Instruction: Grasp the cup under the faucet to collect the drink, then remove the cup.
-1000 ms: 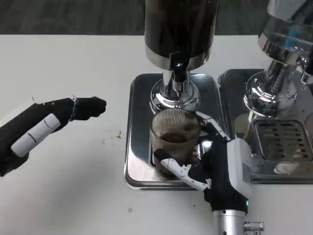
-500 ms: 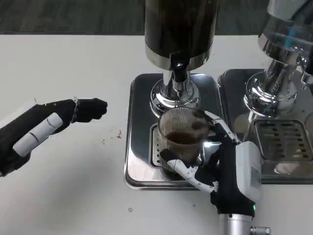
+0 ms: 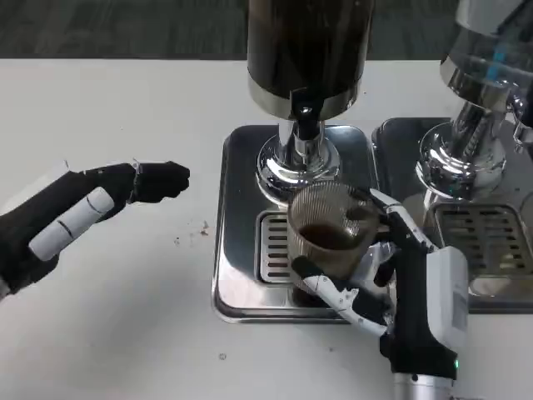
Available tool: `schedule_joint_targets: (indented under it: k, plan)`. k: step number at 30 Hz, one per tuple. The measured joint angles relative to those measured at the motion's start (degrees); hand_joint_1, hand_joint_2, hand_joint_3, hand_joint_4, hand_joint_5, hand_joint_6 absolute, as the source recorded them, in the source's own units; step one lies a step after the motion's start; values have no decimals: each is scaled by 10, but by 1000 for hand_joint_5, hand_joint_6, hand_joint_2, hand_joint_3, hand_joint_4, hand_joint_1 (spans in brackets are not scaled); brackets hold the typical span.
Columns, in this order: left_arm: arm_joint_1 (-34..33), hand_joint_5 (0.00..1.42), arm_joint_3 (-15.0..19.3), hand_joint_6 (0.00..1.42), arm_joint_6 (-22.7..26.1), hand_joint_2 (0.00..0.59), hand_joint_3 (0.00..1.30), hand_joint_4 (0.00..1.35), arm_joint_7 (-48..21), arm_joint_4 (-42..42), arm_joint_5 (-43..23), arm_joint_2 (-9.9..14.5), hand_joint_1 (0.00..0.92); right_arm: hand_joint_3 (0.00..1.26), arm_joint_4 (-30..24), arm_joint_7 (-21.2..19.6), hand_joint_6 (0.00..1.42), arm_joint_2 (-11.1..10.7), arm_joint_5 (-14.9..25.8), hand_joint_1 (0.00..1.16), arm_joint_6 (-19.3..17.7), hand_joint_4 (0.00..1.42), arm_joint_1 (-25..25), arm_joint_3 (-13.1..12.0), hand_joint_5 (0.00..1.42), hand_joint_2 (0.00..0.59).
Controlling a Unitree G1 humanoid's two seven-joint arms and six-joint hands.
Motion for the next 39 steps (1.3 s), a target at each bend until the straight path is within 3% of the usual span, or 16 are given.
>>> schedule_joint_targets:
  k: [15,26,39]
  plan:
    - [-4,204,-30,180,-33,187,296,242,-3,-9,15,-18,0,562,-85,20,1190,-22,0,707,0,652,72,-21,837,211]
    - [32,187,-47,180,-70,178,274,205,-7,-90,16,-22,0,577,-174,40,1210,-30,-1,705,0,673,129,-47,864,209]
    - [91,169,-59,180,-104,172,263,192,-14,-181,15,-2,0,592,-259,77,1225,-32,-2,716,0,696,185,-72,876,214]
